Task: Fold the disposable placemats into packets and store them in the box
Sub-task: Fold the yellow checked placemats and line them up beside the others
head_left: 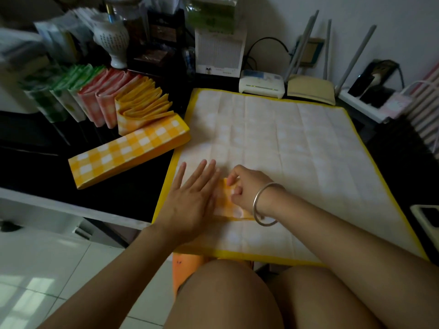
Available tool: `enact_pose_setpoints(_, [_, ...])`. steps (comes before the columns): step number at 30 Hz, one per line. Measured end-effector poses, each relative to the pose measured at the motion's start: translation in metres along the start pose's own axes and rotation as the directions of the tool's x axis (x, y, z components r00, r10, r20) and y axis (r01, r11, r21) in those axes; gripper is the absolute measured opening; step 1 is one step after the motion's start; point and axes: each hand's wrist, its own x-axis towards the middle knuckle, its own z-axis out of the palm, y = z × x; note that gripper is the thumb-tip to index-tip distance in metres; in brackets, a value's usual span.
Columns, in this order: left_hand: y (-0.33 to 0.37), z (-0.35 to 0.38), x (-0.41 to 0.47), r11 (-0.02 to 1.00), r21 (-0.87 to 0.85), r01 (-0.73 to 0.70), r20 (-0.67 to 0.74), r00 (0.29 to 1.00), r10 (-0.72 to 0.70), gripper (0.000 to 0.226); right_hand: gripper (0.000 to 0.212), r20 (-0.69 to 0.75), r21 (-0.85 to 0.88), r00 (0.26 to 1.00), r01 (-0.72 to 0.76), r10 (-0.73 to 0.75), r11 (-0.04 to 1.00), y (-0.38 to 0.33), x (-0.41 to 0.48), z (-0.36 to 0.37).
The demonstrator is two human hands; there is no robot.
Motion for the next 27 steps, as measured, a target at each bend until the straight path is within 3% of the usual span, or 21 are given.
enact_pose_setpoints(3, [-0.007, 0.005, -0.003, 0.997, 0.081, -0.007, 0.051, 0.999, 0.003, 0.058, 0.04, -0.079, -0.366, 0.993, 0.058, -0.093, 0.929, -0.007, 0.001, -0.006])
enact_pose_setpoints(5, [-0.006, 0.006, -0.003, 0.996, 0.093, 0.004, 0.068, 0.998, -0.01, 0.059, 0.06, -0.085, -0.497, 0.988, 0.072, -0.131, 0.865, -0.009, 0.006, -0.012])
enact_pose_setpoints(9, [-0.004, 0.006, -0.003, 0.995, 0.099, 0.023, 0.099, 0.994, -0.033, 0.059, 0.061, 0.026, -0.528, 0.997, 0.079, -0.077, 0.846, -0.016, 0.009, -0.017])
enact_pose_setpoints(13, [-0.002, 0.005, -0.003, 0.997, 0.07, 0.039, 0.109, 0.993, -0.047, 0.059, 0.063, 0.024, -0.589, 0.996, 0.083, -0.085, 0.804, -0.026, 0.011, -0.022])
enact_pose_setpoints(16, [-0.003, 0.003, -0.006, 0.998, -0.015, 0.056, 0.121, 0.991, -0.053, 0.06, 0.051, 0.145, -0.598, 0.989, 0.092, -0.006, 0.796, -0.037, 0.019, -0.03])
enact_pose_setpoints(20, [-0.012, -0.019, -0.008, 0.948, -0.305, 0.09, 0.116, 0.992, -0.057, 0.065, 0.043, 0.294, -0.487, 0.954, 0.099, 0.056, 0.868, -0.034, 0.031, -0.039])
enact_pose_setpoints(23, [-0.036, -0.045, -0.017, 0.922, -0.347, 0.172, -0.061, 0.977, -0.205, 0.057, 0.034, 0.289, -0.33, 0.957, 0.083, 0.017, 0.94, -0.029, 0.033, -0.047])
enact_pose_setpoints(25, [-0.061, -0.059, -0.025, 0.925, -0.226, 0.305, -0.157, 0.926, -0.344, 0.058, 0.022, 0.259, 0.027, 0.966, 0.005, -0.011, 1.0, -0.031, 0.031, -0.05])
enact_pose_setpoints(27, [-0.088, -0.068, -0.032, 0.892, -0.078, 0.445, -0.153, 0.879, -0.452, 0.064, 0.013, 0.185, 0.417, 0.982, -0.058, -0.022, 0.907, -0.041, 0.029, -0.05])
